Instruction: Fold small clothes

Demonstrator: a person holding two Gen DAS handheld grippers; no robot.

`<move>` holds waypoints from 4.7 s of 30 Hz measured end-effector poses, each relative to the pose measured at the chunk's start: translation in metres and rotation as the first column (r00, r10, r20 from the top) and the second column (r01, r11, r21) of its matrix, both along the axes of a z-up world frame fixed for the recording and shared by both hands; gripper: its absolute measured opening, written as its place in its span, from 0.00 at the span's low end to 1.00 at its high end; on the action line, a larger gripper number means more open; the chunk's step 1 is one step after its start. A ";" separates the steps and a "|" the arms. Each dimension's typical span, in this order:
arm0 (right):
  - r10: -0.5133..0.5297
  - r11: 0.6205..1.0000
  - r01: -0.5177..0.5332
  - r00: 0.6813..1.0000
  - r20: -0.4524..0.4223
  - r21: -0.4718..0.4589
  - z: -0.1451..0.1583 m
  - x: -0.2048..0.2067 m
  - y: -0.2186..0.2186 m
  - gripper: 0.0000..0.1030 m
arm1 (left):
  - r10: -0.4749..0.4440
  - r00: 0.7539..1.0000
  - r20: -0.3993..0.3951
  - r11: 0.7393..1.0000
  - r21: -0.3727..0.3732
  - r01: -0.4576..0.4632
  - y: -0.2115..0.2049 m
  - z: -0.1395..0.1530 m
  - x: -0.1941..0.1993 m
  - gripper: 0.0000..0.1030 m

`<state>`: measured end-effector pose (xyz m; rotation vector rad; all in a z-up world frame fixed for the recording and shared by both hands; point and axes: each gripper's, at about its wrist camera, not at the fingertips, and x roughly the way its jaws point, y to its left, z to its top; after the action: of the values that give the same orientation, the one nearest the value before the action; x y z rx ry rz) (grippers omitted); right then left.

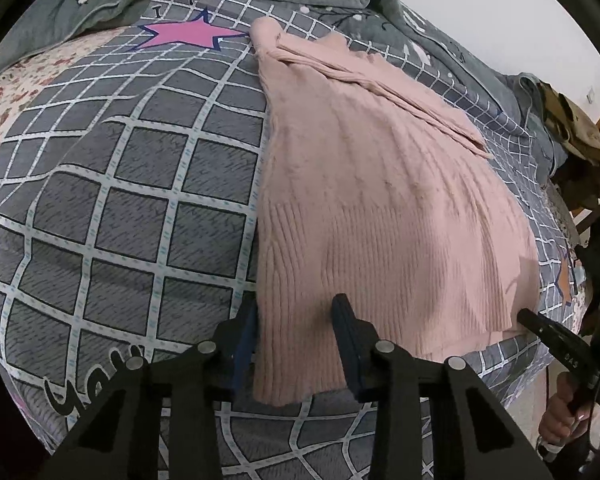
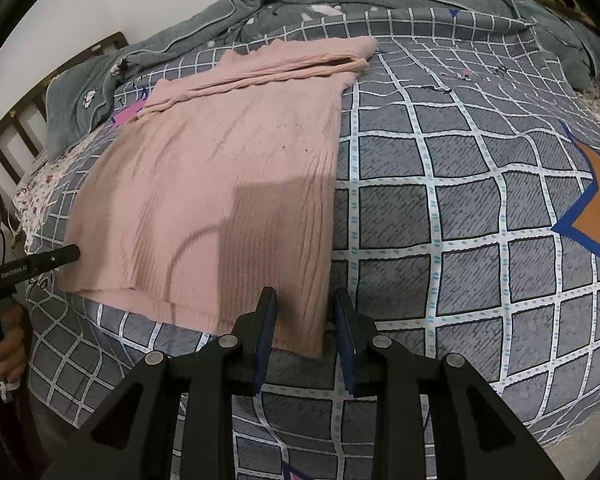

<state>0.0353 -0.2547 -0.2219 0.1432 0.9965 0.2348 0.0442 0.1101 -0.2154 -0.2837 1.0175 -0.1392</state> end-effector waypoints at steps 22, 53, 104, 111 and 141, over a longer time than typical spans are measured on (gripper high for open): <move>-0.034 0.994 0.027 0.998 0.058 0.110 0.017 -0.006 -0.004 0.05 | 0.008 0.997 0.080 0.999 -0.048 -0.004 0.006 0.024 -0.012 0.07; -0.031 0.958 -0.037 0.972 0.232 0.284 0.099 -0.064 -0.040 0.04 | 0.034 0.971 0.237 0.995 -0.100 -0.011 0.007 0.095 -0.067 0.06; -0.159 0.928 0.109 0.981 0.114 0.357 0.062 0.311 -0.032 0.30 | 0.186 0.973 0.137 0.982 -0.060 -0.179 0.021 0.071 0.296 0.26; -0.120 0.957 0.085 0.986 0.115 0.277 0.045 0.322 -0.028 0.34 | 0.184 0.958 0.219 0.983 -0.013 -0.185 0.024 0.076 0.299 0.61; -0.074 0.993 0.066 0.995 0.074 0.096 0.013 0.344 -0.009 0.13 | 0.106 0.986 0.130 0.990 0.074 -0.116 0.014 0.036 0.316 0.26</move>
<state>0.3794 -0.2636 -0.2088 0.2519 0.9018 0.2210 0.3607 0.1244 -0.1794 -0.2536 0.8782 -0.0138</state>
